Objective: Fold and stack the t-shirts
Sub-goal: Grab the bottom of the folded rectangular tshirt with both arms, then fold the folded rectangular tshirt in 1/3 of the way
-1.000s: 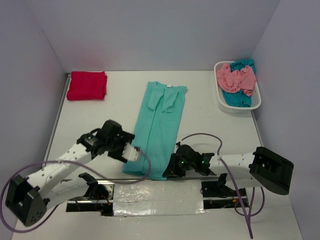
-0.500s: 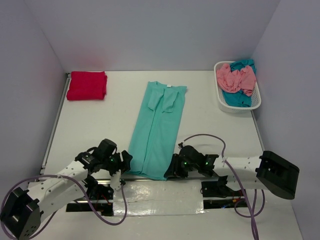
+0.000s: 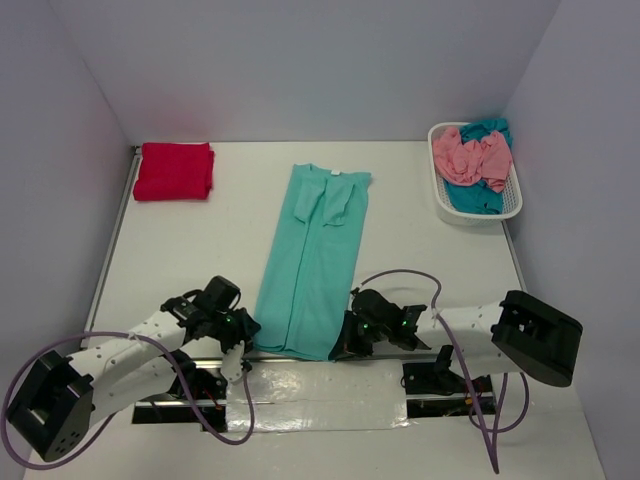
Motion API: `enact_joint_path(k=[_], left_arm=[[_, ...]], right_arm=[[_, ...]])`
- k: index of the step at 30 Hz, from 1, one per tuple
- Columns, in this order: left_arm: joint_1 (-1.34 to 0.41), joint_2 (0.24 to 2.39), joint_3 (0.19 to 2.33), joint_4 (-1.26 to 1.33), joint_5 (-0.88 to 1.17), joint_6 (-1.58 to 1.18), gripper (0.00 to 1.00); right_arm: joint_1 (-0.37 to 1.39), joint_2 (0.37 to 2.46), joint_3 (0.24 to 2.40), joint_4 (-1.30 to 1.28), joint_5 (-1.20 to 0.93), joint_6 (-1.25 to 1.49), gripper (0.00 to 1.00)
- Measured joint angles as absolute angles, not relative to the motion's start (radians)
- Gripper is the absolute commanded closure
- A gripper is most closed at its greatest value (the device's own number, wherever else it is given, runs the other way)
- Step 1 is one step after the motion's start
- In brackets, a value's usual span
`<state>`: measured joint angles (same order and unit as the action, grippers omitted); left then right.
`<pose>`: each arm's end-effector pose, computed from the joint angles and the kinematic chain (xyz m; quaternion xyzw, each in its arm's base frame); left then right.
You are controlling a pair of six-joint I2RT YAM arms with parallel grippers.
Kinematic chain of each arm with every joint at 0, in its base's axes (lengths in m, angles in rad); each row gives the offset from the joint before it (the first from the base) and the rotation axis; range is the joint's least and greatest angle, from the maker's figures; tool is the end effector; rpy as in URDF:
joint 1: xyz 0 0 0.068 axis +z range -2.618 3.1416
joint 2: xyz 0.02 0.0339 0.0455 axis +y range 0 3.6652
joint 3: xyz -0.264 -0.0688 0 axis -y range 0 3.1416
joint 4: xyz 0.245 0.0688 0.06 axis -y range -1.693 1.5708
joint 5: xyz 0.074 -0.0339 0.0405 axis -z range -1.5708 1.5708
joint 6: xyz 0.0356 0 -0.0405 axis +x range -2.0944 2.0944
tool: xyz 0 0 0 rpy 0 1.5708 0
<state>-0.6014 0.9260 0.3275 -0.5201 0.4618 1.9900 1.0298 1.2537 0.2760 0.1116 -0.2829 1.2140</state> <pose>0.1096 -0.0944 0.1408 0.9269 0.2083 -0.0318 0.3104 0.0916 0.1718 0.1123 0.0370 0.9297 0.3652 0.0291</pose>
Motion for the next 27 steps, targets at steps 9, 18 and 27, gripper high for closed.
enact_joint_path(k=[9, 18, 27], left_arm=[[-0.603, 0.928, 0.456, -0.562, 0.470, 1.838, 1.00], [-0.597, 1.077, 0.704, -0.562, 0.447, 1.422, 1.00], [-0.469, 1.319, 0.984, -0.549, 0.452, 1.132, 1.00]], right_arm=[[1.023, 1.208, 0.299, 0.015, -0.250, 1.194, 1.00], [0.792, 1.064, 0.370, -0.158, -0.258, 1.068, 1.00], [0.509, 1.123, 0.583, -0.276, -0.311, 0.845, 1.00]])
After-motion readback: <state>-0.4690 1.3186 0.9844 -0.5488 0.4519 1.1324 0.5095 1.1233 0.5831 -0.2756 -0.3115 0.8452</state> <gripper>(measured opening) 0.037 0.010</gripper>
